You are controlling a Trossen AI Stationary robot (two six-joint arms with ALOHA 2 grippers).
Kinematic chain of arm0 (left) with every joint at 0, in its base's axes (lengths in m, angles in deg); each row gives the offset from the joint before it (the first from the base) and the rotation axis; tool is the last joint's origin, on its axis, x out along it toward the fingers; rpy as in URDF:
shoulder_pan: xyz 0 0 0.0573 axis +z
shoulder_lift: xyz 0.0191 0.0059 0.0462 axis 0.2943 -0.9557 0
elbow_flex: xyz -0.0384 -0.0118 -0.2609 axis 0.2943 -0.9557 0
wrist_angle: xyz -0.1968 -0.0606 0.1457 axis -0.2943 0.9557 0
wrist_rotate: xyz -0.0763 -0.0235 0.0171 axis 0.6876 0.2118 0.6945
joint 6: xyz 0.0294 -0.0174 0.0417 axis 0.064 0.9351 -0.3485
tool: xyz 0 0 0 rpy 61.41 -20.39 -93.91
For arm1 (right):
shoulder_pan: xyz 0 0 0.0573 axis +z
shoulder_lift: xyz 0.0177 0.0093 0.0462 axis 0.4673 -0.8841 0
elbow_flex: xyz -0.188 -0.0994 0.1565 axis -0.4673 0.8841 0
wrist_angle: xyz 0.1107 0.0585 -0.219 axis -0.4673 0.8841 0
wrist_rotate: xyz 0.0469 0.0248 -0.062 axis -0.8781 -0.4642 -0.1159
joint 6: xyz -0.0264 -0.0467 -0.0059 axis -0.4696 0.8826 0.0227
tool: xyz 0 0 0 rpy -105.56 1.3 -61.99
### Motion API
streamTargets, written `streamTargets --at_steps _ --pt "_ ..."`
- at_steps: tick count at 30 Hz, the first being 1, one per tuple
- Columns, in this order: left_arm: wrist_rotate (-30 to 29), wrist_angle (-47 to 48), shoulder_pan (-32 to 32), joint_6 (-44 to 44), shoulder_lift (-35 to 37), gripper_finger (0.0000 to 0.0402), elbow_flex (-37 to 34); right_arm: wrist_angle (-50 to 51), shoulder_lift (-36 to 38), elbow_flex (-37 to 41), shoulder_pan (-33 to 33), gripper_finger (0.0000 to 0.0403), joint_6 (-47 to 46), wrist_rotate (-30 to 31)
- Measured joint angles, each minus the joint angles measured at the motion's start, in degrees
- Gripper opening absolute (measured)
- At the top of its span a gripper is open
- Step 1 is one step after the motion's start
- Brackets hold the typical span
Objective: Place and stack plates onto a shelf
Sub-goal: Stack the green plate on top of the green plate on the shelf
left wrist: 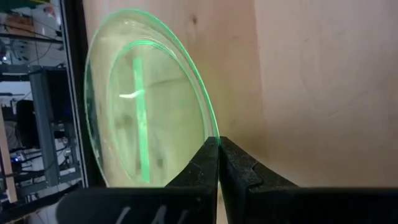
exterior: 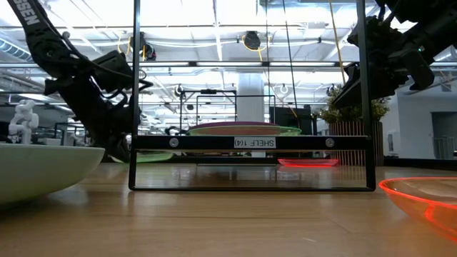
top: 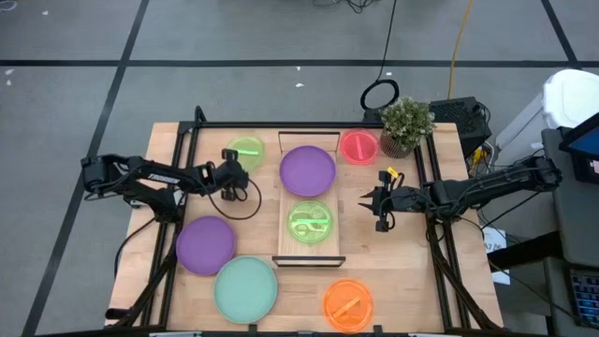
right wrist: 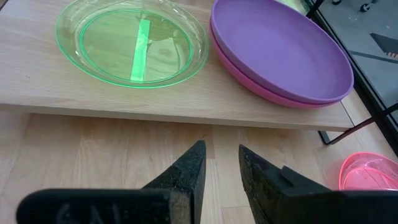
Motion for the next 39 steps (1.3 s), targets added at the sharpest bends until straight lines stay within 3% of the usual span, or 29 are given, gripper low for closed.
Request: streamTargets --at_steps 12,19,27,39 --pt "-2.1 1.2 -2.9 0.2 2.6 0.0004 0.4 0.0 0.0 0.0 0.0 0.0082 0.4 0.1" --pt "-3.4 11.9 -6.9 4.5 9.4 0.0004 5.0 0.1 0.0 0.0 0.0 0.0082 0.4 0.1" --pt "-9.2 23.6 -16.5 8.9 15.2 0.0003 11.7 0.1 0.0 0.0 0.0 0.0082 0.4 0.1" --pt "-18.6 34.6 -32.5 14.4 16.1 0.0003 22.9 0.0 0.0 0.0 0.0 0.0082 0.4 0.1"
